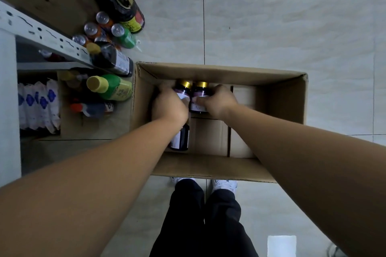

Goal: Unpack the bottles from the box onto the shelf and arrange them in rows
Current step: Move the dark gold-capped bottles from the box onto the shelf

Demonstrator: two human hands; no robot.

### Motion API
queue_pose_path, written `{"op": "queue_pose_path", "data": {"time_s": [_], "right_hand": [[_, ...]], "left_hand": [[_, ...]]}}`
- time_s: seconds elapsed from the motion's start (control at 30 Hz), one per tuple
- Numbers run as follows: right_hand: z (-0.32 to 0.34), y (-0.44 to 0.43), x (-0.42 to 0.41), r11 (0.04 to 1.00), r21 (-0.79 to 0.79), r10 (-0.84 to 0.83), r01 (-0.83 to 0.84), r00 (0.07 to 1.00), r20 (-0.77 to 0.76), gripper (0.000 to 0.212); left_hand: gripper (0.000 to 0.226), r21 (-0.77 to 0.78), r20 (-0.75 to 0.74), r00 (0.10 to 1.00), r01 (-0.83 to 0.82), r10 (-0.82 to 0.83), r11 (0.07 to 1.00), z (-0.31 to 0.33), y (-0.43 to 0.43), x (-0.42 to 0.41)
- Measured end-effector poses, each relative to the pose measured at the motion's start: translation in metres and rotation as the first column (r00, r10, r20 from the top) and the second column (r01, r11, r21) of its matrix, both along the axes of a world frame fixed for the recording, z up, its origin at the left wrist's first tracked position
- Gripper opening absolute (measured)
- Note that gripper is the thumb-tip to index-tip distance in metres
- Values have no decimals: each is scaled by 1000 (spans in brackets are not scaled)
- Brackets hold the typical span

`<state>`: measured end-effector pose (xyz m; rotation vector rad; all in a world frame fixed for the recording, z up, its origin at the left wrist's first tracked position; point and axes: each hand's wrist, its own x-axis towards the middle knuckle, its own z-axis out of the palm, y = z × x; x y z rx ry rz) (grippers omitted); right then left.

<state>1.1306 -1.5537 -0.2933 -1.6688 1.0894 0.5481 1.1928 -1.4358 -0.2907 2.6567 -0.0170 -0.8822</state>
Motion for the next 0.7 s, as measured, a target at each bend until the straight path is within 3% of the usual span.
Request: {"op": "queue_pose_path", "data": {"time_s": [0.2, 0.37, 0.53, 0.7], "right_hand": [[-7, 2, -5, 1000, 19, 26, -26, 999, -34, 35], [36, -6, -16, 997, 22, 73, -73, 997, -22, 26], [119, -27, -15, 977, -38, 211, -210, 977, 24, 53], [243, -48, 16, 915, -143, 391, -378, 918, 72, 44]], "left_hand": [[54, 38, -29, 983, 182, -181, 983, -8, 13, 2], [58, -145, -69, 978, 188, -199, 972, 25, 24, 0], [59, -214, -60, 960, 256, -274, 943, 104, 16, 19], [53, -280, -25, 923, 362, -384, 889, 224, 6, 56]]}}
